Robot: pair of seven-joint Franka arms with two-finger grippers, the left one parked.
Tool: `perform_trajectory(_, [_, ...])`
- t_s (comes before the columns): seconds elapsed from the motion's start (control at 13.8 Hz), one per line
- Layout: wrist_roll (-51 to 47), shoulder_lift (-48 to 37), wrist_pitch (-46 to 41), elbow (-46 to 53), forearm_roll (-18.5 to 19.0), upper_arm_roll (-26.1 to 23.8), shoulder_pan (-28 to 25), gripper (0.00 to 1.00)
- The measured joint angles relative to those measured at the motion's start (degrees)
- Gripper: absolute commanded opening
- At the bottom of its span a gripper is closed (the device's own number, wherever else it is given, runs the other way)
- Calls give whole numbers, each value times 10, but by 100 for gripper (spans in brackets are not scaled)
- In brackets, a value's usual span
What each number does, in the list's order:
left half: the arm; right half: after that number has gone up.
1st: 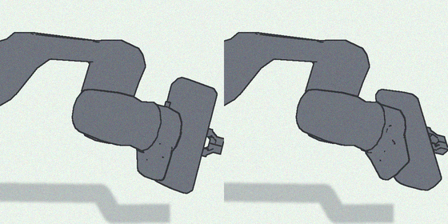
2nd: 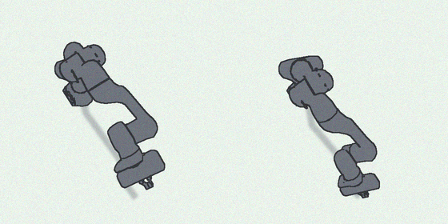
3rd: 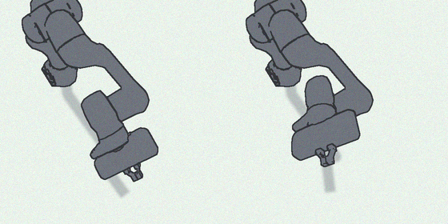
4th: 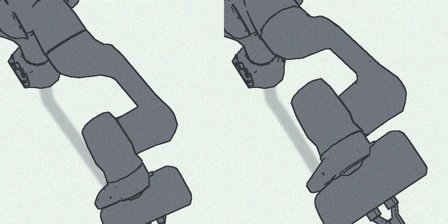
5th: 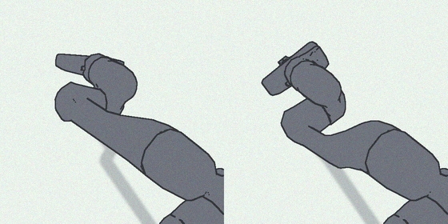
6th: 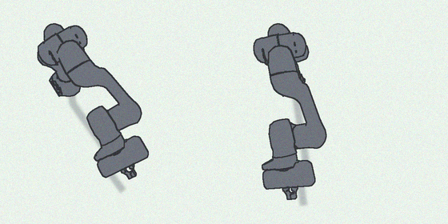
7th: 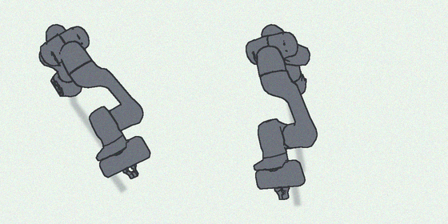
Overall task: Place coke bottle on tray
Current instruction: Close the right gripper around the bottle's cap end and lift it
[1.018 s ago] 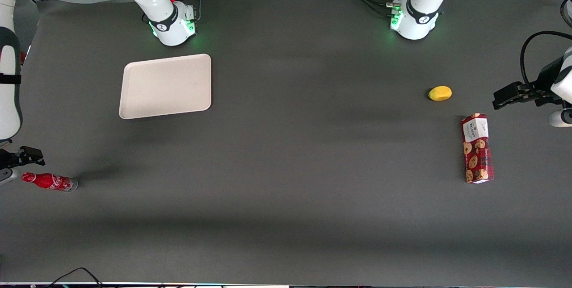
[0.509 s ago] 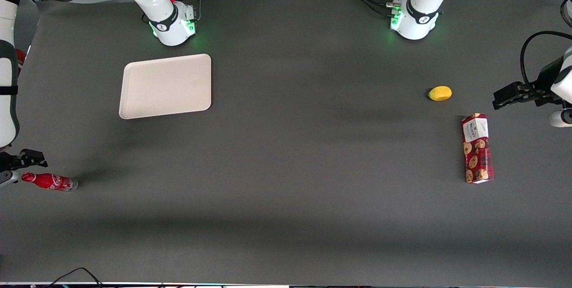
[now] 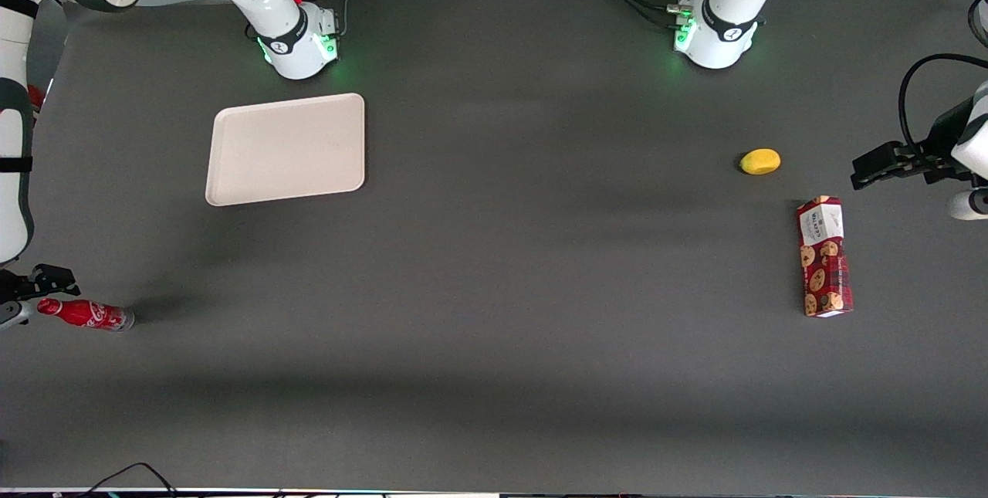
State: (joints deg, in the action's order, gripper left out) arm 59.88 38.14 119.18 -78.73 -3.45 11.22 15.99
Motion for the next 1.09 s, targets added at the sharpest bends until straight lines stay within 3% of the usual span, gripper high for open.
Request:
perform_trajectory(0.22, [2, 6, 0, 1, -6, 1, 2, 97])
perform_trajectory(0.51, [10, 13, 0, 3, -11, 2, 5, 80])
perform_trajectory(0.73, [12, 13, 0, 6, -11, 2, 5, 59])
perform_trajectory(0.95, [13, 14, 0, 13, -11, 2, 5, 30])
perform_trajectory(1.09, [13, 17, -2, 20, -12, 2, 5, 27])
